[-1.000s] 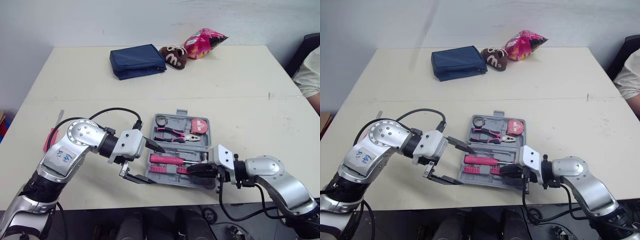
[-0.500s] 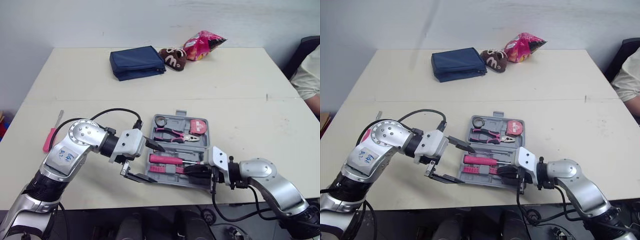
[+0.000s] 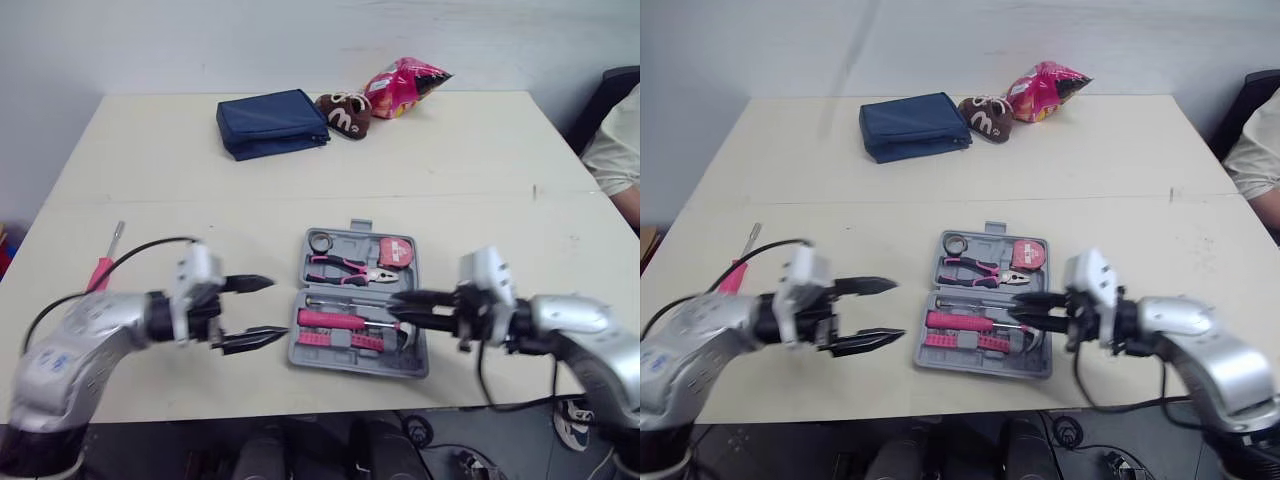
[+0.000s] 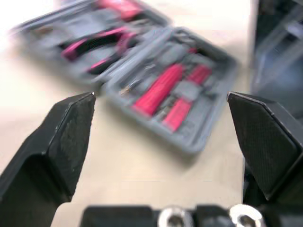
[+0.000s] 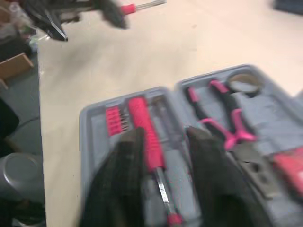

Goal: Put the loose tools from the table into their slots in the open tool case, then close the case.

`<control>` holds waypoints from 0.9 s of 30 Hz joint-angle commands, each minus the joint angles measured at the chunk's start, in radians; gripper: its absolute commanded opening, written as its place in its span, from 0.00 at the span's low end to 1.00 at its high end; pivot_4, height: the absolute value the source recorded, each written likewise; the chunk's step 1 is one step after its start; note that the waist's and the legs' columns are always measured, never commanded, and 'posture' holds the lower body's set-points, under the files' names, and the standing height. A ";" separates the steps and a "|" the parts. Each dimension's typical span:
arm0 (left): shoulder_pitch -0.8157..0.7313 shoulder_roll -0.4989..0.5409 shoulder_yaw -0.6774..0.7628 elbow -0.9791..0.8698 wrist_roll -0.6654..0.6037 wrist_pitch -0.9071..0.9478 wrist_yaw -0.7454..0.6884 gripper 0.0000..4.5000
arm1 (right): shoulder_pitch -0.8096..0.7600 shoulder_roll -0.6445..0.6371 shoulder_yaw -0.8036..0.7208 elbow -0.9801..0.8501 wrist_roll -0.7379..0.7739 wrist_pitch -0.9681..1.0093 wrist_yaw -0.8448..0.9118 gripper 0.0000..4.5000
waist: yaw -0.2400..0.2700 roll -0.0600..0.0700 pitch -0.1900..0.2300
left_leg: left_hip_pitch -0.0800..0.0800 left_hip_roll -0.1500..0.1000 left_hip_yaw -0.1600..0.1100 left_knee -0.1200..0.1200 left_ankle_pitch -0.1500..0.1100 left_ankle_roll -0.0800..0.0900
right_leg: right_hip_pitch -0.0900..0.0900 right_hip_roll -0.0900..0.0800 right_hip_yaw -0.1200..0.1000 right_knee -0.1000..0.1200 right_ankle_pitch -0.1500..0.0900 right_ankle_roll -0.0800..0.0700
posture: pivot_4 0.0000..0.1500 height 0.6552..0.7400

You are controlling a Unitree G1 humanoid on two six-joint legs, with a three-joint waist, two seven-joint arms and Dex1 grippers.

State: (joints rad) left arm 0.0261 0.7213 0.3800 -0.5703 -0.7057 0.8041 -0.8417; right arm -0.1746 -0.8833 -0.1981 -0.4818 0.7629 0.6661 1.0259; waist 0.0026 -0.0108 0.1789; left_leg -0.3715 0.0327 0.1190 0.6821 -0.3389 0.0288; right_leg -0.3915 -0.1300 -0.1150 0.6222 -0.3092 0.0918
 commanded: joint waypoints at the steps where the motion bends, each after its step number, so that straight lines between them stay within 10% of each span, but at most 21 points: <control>1: 0.176 -0.069 0.278 -0.068 0.015 -0.015 0.130 1.00 | 0.013 -0.100 -0.119 0.085 0.019 0.011 0.088 0.77 | -0.002 0.000 0.000 | 0.000 -0.001 0.000 0.000 -0.001 0.001 | 0.000 -0.001 0.000 -0.001 0.000 0.000 | 1.00 1.00; 3: 0.239 -0.101 0.366 -0.077 0.013 -0.023 0.177 1.00 | 0.021 -0.136 -0.146 0.132 0.016 0.008 0.118 0.98 | 0.001 0.000 0.000 | 0.000 -0.002 0.001 0.000 -0.002 0.003 | 0.000 -0.002 0.000 -0.002 0.000 0.000 | 1.00 1.00; 12: 0.605 -0.338 0.796 0.006 0.014 -0.180 0.252 1.00 | -0.007 -0.170 -0.199 0.310 -0.032 -0.051 0.164 0.99 | -0.013 0.000 0.001 | 0.000 0.000 0.003 -0.001 -0.007 0.002 | -0.001 -0.002 0.000 -0.005 -0.001 -0.001 | 1.00 1.00; 27: 0.269 0.055 0.499 0.361 0.113 -0.059 0.361 1.00 | -0.275 -0.076 0.047 0.064 0.061 0.005 0.166 0.99 | -0.010 0.004 0.001 | -0.003 -0.001 0.001 -0.003 -0.007 -0.001 | -0.005 -0.003 -0.001 -0.003 -0.002 -0.004 | 1.00 1.00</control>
State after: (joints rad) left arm 0.3025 0.7573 0.8842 -0.2374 -0.6147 0.7424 -0.4882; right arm -0.4266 -0.9614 -0.1459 -0.3720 0.7824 0.6602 1.1932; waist -0.0076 -0.0064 0.1804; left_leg -0.3747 0.0321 0.1209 0.6785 -0.3461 0.0276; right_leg -0.3973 -0.1333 -0.1155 0.6196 -0.3110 0.0877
